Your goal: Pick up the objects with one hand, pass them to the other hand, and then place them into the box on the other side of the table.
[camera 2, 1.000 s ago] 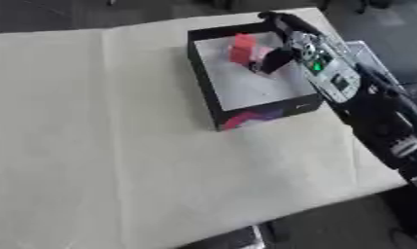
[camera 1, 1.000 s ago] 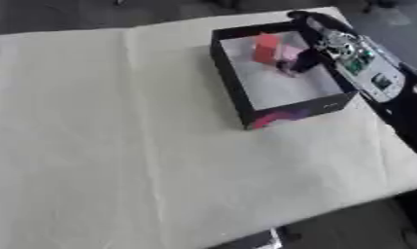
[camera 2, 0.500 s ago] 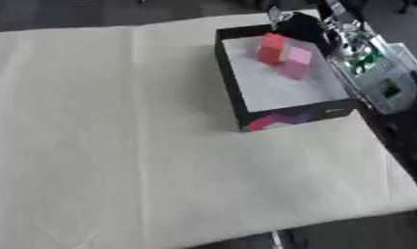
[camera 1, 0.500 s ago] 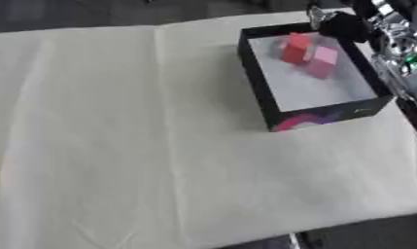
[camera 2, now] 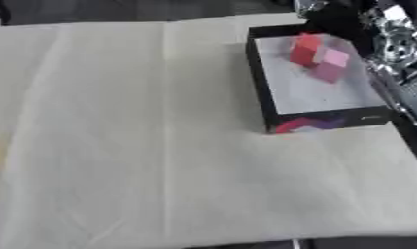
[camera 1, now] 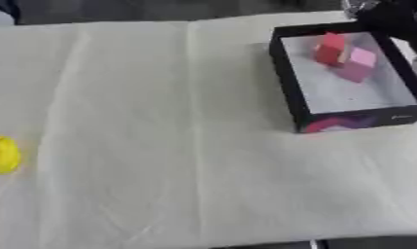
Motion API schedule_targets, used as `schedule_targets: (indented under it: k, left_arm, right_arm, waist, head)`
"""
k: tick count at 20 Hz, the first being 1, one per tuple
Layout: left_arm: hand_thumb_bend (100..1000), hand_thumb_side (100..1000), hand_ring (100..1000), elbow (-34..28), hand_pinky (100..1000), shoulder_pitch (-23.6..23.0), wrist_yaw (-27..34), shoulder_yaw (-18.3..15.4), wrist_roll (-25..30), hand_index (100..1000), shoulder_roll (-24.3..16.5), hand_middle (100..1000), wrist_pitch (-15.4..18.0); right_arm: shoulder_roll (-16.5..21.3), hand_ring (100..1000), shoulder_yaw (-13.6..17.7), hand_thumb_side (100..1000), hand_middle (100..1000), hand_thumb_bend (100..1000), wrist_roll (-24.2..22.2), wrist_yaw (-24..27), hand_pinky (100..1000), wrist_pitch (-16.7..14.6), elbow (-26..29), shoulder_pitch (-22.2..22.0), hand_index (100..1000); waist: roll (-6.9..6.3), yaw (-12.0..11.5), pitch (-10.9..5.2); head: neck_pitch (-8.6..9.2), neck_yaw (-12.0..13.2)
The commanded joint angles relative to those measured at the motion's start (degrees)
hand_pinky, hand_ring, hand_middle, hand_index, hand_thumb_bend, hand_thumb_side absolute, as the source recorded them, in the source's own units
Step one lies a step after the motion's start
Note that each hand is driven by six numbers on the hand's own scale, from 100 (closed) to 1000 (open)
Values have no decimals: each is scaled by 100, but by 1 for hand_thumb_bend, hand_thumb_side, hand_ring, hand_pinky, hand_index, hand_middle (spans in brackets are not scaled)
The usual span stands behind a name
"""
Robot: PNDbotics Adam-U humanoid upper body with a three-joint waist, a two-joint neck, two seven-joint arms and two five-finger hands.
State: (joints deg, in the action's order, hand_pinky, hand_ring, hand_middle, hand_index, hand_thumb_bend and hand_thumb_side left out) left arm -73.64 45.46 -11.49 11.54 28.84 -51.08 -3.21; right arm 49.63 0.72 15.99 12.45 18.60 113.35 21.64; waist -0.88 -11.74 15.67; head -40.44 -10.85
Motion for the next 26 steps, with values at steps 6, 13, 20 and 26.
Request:
schedule_targets:
  k: [6,13,20,26]
  left_arm:
    - [713,537,805,-328,885,269,-429,788,185,890,-125,778,-532]
    - [748,486,807,-30,881,564,-933,1153,190,895,330,780,-633]
    - [748,209,816,664,879,776,-1409,1349,449,895,723,787,-454]
    - [751,140,827,1032,883,659,-1656,1443,802,898,729,797,-254]
  right_arm:
    - [93,946,23,197,916,100,90,11,973,-86,124,57,1000]
    - [82,943,45,203,912,100,190,-7,974,-117,124,-66,1000]
    - [52,941,34,212,911,100,259,28,975,-147,124,-105,1000]
    - [63,940,31,214,911,100,294,34,976,-155,124,-138,1000]
  waist:
    - [19,-33,-124]
    - [22,-31,-124]
    - [12,-28,-120]
    - [6,-5,-119]
  head:
    - [-112,361]
    - [-172,370]
    - [-186,357]
    - [-201,363]
